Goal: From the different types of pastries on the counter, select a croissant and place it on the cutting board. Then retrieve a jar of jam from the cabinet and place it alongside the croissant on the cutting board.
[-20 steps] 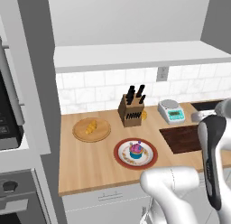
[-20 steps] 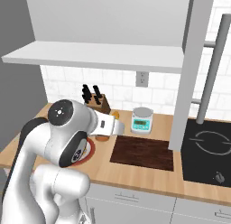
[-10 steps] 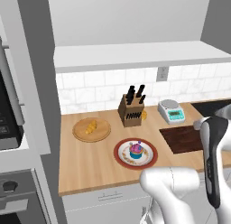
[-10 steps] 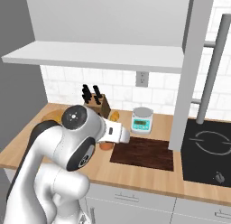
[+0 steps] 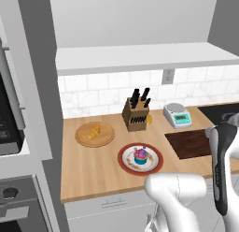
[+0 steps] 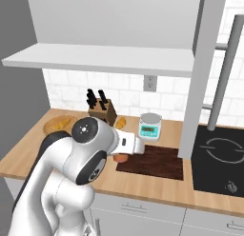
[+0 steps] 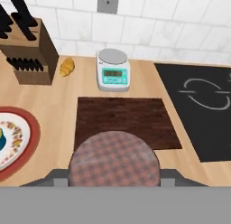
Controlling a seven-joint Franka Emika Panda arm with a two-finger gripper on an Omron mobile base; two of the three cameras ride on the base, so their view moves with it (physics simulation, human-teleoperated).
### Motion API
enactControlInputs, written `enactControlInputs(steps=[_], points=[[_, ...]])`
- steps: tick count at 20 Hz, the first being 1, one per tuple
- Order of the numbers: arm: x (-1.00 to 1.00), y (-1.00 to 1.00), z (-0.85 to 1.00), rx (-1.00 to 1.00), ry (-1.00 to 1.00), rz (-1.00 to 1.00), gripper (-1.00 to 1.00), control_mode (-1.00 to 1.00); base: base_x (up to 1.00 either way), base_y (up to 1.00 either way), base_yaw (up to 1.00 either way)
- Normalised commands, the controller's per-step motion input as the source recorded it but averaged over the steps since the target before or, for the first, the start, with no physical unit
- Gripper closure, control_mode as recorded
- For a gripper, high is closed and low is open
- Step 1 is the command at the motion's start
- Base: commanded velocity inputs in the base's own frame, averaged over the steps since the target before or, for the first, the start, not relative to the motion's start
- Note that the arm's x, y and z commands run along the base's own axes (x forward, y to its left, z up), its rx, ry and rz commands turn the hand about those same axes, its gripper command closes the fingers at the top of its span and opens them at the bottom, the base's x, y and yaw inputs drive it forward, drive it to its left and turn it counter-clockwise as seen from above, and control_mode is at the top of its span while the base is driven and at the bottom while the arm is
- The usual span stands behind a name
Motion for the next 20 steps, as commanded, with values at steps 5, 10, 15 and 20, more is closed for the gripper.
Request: enactControlInputs(steps=[5,10,15,20], points=[[0.0,-0.31,-0.05,-0.05,-0.09,0.0,1.0,-1.0,0.0,0.0,0.0],[0.0,-0.27,-0.09,-0.03,-0.06,0.0,1.0,-1.0,0.0,0.0,0.0],[0.0,-0.23,-0.13,-0.03,-0.04,0.0,1.0,-1.0,0.0,0.0,0.0],[0.25,-0.04,-0.08,-0.01,-0.03,0.0,1.0,-1.0,0.0,0.0,0.0]])
